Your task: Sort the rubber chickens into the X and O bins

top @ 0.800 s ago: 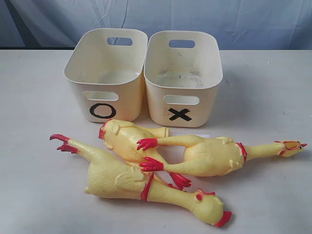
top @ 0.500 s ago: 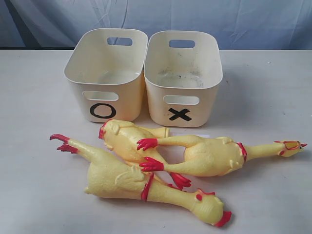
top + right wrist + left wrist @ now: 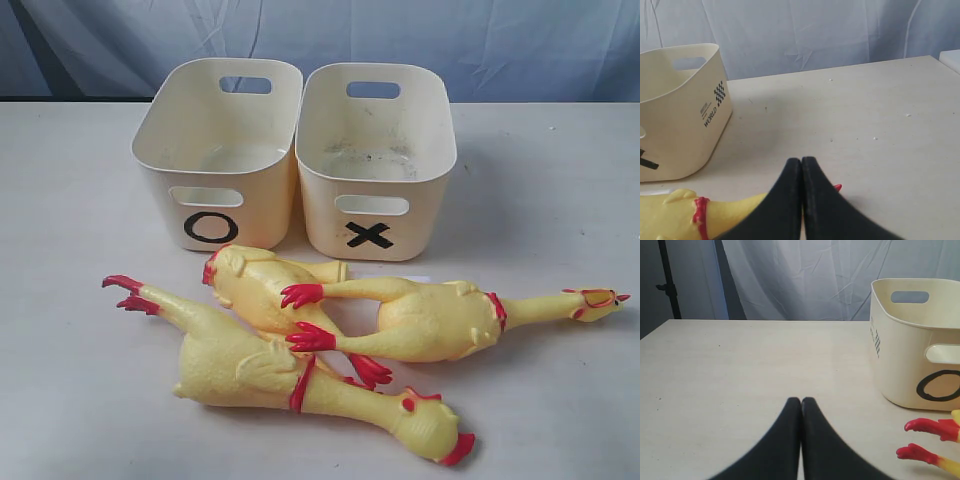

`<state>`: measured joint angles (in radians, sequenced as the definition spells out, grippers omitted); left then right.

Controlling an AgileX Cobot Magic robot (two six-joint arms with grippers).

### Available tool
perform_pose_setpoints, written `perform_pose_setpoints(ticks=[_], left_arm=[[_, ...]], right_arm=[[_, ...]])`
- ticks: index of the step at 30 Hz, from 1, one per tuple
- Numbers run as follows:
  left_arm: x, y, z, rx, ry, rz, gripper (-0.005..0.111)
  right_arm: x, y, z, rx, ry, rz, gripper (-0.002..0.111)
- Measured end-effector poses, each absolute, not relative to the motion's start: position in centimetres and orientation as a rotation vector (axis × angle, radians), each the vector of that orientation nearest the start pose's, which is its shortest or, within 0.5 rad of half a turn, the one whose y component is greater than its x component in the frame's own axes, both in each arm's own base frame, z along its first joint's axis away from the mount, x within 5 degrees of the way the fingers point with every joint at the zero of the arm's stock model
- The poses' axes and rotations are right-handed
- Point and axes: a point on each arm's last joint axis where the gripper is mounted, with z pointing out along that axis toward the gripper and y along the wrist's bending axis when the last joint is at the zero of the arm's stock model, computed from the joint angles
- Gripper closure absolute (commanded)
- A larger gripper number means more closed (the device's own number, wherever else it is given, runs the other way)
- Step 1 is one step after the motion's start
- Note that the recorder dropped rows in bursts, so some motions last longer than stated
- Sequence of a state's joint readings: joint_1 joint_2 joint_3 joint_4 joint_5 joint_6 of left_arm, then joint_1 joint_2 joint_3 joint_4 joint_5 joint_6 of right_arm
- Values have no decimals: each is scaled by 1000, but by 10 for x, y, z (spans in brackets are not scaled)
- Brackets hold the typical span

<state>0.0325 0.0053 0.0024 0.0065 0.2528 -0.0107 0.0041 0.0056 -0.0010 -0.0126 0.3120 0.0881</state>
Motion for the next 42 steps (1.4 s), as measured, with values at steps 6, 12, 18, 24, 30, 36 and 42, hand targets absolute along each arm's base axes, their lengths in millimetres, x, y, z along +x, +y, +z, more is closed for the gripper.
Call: perform_pose_setpoints(ticks=[6,12,18,24,30,36,42], left_arm=[[56,2,189,-33,1744,22,107],[56,2,189,-33,1744,22,107],[56,2,189,-33,1744,22,107],[56,2,189,-33,1744,22,107],[56,2,189,-33,1744,22,107],[56,2,189,-28,1744,30,107],[56,2,189,-25,1744,33,107]], right_arm=[[54,0,185,68,1799,54,109],[54,0,185,68,1799,54,109],[54,0,185,68,1799,54,109],[55,0,186,80,1790,73,109],[49,-8,241,315,1132,321,109],[-32,-23,353,303,189,415,109],[-128,17,476,-185,101,57,109]])
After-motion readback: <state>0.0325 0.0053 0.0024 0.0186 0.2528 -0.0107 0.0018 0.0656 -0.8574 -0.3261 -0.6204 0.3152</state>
